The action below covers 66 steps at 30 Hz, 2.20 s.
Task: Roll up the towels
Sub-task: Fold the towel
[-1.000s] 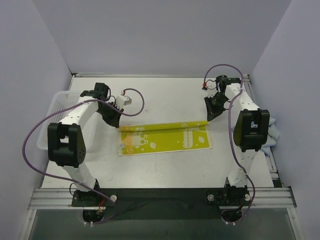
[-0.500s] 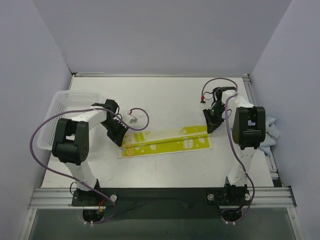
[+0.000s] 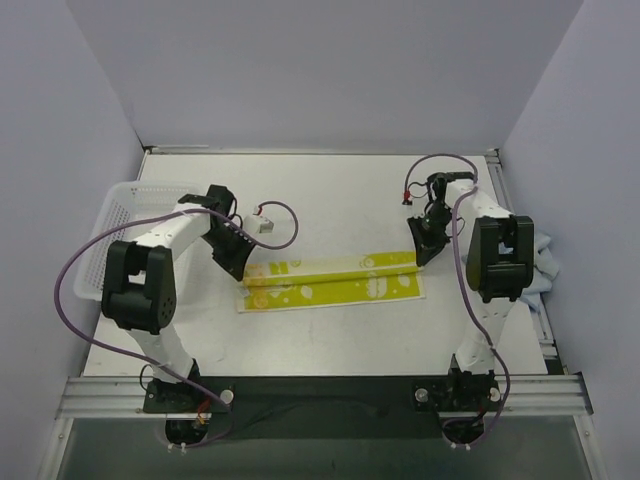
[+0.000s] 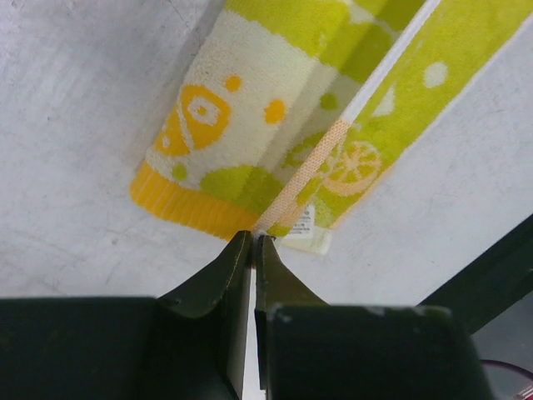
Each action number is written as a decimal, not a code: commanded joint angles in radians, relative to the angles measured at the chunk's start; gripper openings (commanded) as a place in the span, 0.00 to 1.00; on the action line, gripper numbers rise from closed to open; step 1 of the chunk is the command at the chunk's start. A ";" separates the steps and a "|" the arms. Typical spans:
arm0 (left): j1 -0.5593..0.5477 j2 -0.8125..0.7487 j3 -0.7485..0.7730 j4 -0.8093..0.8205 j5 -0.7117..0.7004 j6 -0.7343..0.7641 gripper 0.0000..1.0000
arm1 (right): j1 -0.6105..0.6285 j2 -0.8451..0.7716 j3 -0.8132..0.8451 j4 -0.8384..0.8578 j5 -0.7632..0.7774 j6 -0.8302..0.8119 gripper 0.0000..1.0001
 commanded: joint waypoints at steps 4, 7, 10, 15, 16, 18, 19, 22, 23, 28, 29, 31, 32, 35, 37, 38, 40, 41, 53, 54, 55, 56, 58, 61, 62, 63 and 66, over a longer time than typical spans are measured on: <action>0.002 -0.146 0.029 -0.142 0.037 0.061 0.00 | -0.003 -0.161 0.005 -0.116 0.027 -0.039 0.00; -0.001 -0.167 -0.006 -0.150 0.026 0.077 0.00 | -0.003 -0.187 -0.048 -0.121 0.031 -0.056 0.00; -0.016 -0.164 -0.038 -0.147 0.031 0.077 0.00 | -0.003 -0.171 -0.121 -0.090 0.045 -0.062 0.00; -0.073 -0.110 -0.153 -0.069 -0.020 0.051 0.00 | 0.004 -0.111 -0.182 -0.035 0.045 -0.039 0.00; -0.082 -0.101 -0.167 -0.026 -0.033 0.045 0.00 | 0.006 -0.095 -0.188 -0.027 0.051 -0.038 0.00; -0.085 -0.063 -0.196 0.006 -0.061 0.026 0.00 | 0.009 -0.080 -0.202 0.000 0.067 -0.033 0.00; -0.085 -0.051 -0.199 0.029 -0.069 0.022 0.00 | 0.010 -0.062 -0.205 0.004 0.077 -0.032 0.00; -0.085 -0.014 -0.196 0.054 -0.100 0.006 0.00 | 0.010 -0.039 -0.205 0.014 0.090 -0.033 0.00; -0.085 -0.008 -0.193 0.054 -0.103 0.005 0.00 | 0.010 -0.038 -0.207 0.013 0.088 -0.035 0.00; -0.085 -0.012 -0.164 0.052 -0.090 -0.008 0.00 | 0.007 -0.052 -0.205 0.014 0.091 -0.039 0.00; -0.085 -0.015 -0.158 0.049 -0.086 -0.011 0.00 | 0.007 -0.058 -0.200 0.011 0.090 -0.036 0.00; -0.085 -0.034 -0.128 0.022 -0.064 -0.012 0.00 | 0.007 -0.080 -0.190 0.007 0.088 -0.036 0.00; -0.084 -0.043 -0.112 0.012 -0.058 -0.012 0.00 | 0.007 -0.087 -0.170 -0.005 0.088 -0.038 0.00; -0.078 -0.075 -0.028 -0.029 -0.052 -0.011 0.00 | -0.002 -0.115 -0.122 -0.022 0.082 -0.038 0.00; -0.059 -0.083 0.027 -0.047 -0.057 -0.009 0.00 | -0.009 -0.123 -0.052 -0.042 0.081 -0.039 0.00; -0.052 -0.084 0.078 -0.052 -0.058 -0.008 0.00 | -0.016 -0.123 -0.027 -0.050 0.078 -0.039 0.00; -0.036 -0.081 0.122 -0.060 -0.061 -0.006 0.00 | -0.019 -0.117 0.051 -0.071 0.073 -0.038 0.00; -0.032 -0.078 0.144 -0.063 -0.063 -0.006 0.00 | -0.020 -0.114 0.072 -0.087 0.068 -0.038 0.00; -0.025 -0.106 0.063 -0.077 -0.023 0.052 0.00 | -0.020 -0.132 -0.011 -0.070 0.045 -0.061 0.00; -0.025 -0.104 0.046 -0.063 -0.026 0.054 0.00 | -0.019 -0.127 -0.024 -0.062 0.048 -0.061 0.00; -0.027 -0.100 0.006 -0.052 -0.027 0.054 0.00 | -0.016 -0.123 -0.035 -0.055 0.048 -0.061 0.00; -0.027 -0.098 -0.009 -0.040 -0.027 0.049 0.00 | -0.016 -0.118 -0.056 -0.041 0.050 -0.059 0.00; -0.036 -0.089 -0.038 -0.018 -0.032 0.048 0.00 | -0.011 -0.101 -0.073 -0.030 0.051 -0.061 0.00; -0.054 -0.084 -0.087 0.018 -0.046 0.034 0.00 | -0.008 -0.083 -0.107 -0.004 0.068 -0.065 0.00; -0.058 -0.083 -0.109 0.028 -0.053 0.028 0.00 | -0.008 -0.078 -0.113 0.008 0.071 -0.065 0.00; -0.061 -0.080 -0.115 0.041 -0.058 0.023 0.00 | -0.006 -0.066 -0.122 0.011 0.076 -0.065 0.00; -0.070 -0.064 -0.138 0.063 -0.064 0.002 0.00 | -0.006 -0.048 -0.125 0.022 0.078 -0.062 0.00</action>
